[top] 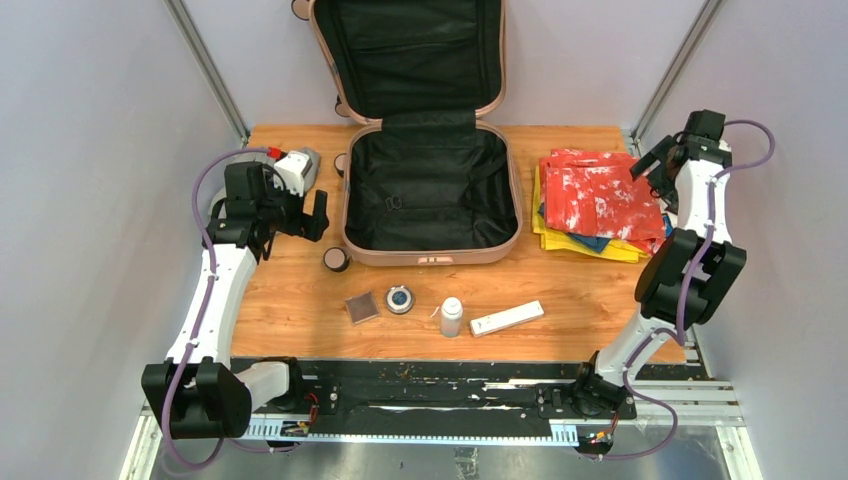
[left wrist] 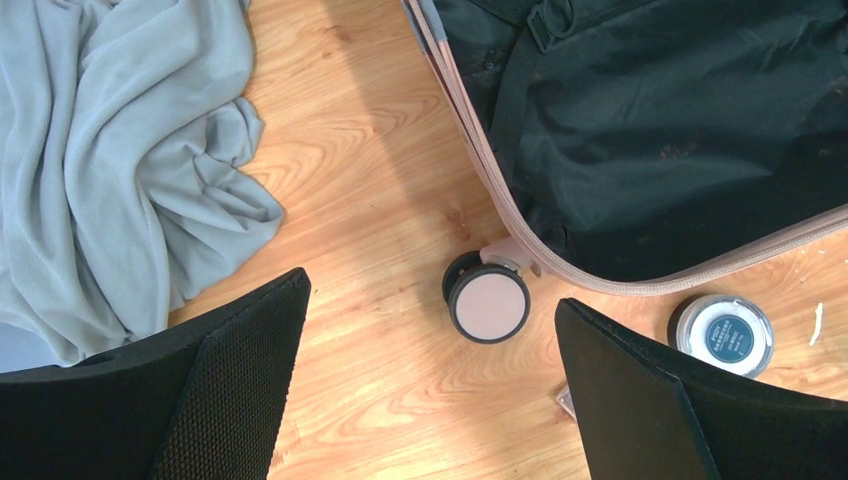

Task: Pack the luggage
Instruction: Pick up the clothes at the center of the board.

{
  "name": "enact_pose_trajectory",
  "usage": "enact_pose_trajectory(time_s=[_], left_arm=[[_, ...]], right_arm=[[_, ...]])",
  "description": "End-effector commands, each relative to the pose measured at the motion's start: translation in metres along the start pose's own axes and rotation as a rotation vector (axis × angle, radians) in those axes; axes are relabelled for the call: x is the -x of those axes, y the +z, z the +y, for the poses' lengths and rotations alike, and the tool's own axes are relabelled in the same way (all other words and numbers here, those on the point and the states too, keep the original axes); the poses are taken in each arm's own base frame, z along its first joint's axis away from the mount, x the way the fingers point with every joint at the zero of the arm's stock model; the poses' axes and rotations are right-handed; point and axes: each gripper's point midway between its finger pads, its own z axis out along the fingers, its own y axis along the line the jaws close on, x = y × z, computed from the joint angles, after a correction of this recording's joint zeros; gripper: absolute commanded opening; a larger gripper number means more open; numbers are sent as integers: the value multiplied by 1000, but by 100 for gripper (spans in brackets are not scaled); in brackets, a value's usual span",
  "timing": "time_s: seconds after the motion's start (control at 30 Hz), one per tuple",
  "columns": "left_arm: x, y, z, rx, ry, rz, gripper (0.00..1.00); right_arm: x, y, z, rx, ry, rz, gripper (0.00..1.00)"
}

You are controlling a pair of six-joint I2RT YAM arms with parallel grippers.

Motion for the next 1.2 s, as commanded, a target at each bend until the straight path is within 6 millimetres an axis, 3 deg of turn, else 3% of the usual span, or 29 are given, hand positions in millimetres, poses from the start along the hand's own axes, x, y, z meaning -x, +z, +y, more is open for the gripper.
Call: enact_pose_trajectory(time_s=[0.0,0.27,0.57,0.73,0.87,0.97,1.07,1.17], left_arm=[[7,-5,-7,-37,14,-4,100],[4,-9,-9,-40,6,19,100],[2,-6,-14,-56,-9,36,100],[2,-6,-14,-59,-11,40,100],[0,-5,-16,-67,-8,42,100],[-1,-4,-17,-75,-14,47,100],[-4,-2,-17,-78,-12,55,100],[-7,0,-15,-72,0,68,100]], right_arm=[[-13,21,-16,-14,42,45,100],[-37,58,-48,-79,32,128,100],[-34,56,-75,-206,26,47,100],[-40,65,-96,-303,-1,49,98],[-40,63,-90,-297,-36,-5,98],[-44,73,-83,-261,-55,11,98],[-58,93,-57,-88,-58,64,95],[-68,97,-27,87,-40,94,88]])
